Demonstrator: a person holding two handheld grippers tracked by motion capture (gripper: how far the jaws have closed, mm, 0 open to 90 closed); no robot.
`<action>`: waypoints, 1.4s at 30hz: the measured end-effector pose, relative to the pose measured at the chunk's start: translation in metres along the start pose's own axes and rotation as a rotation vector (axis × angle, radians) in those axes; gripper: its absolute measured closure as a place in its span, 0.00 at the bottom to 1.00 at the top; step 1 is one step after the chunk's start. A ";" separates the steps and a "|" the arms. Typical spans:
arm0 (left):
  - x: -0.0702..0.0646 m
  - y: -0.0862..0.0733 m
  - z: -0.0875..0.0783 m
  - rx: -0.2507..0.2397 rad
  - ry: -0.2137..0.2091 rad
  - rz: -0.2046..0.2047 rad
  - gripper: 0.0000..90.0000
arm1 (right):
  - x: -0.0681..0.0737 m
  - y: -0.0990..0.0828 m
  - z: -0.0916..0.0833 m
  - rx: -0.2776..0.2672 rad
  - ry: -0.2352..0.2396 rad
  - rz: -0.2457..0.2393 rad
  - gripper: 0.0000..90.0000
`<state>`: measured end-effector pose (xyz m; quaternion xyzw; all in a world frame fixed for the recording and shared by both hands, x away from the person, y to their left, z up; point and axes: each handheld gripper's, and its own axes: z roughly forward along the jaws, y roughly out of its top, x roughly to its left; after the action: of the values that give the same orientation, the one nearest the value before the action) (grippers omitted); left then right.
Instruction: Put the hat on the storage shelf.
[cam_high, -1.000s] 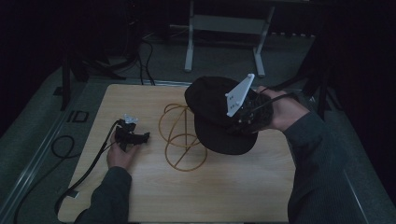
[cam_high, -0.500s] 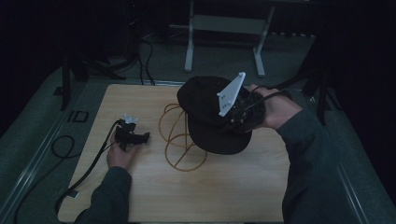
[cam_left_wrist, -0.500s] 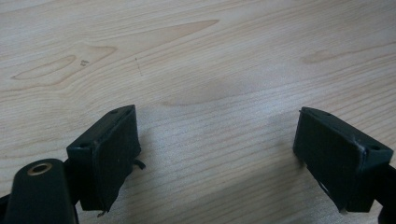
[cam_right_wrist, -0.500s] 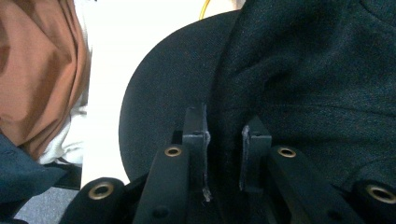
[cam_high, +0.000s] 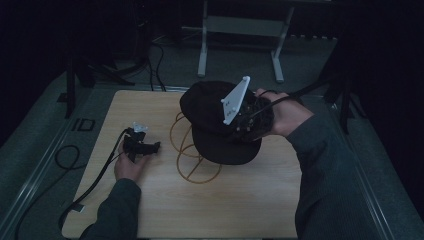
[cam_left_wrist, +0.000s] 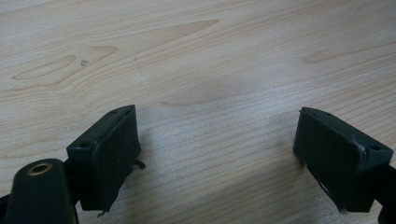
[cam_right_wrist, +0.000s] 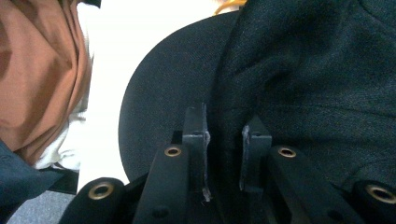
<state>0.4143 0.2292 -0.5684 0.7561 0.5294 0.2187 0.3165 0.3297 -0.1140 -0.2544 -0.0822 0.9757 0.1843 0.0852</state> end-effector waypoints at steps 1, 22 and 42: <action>0.000 0.000 0.000 0.001 0.000 0.000 0.15 | 0.000 0.002 0.000 -0.001 0.000 -0.004 0.86; 0.000 0.000 0.000 0.001 -0.001 -0.002 0.15 | -0.003 0.024 0.014 -0.001 0.032 -0.045 0.85; 0.000 0.000 0.000 0.001 -0.001 -0.002 0.15 | -0.007 0.036 0.034 0.014 0.072 -0.059 0.84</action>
<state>0.4147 0.2291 -0.5683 0.7559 0.5301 0.2178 0.3166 0.3337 -0.0674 -0.2713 -0.1171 0.9765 0.1719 0.0560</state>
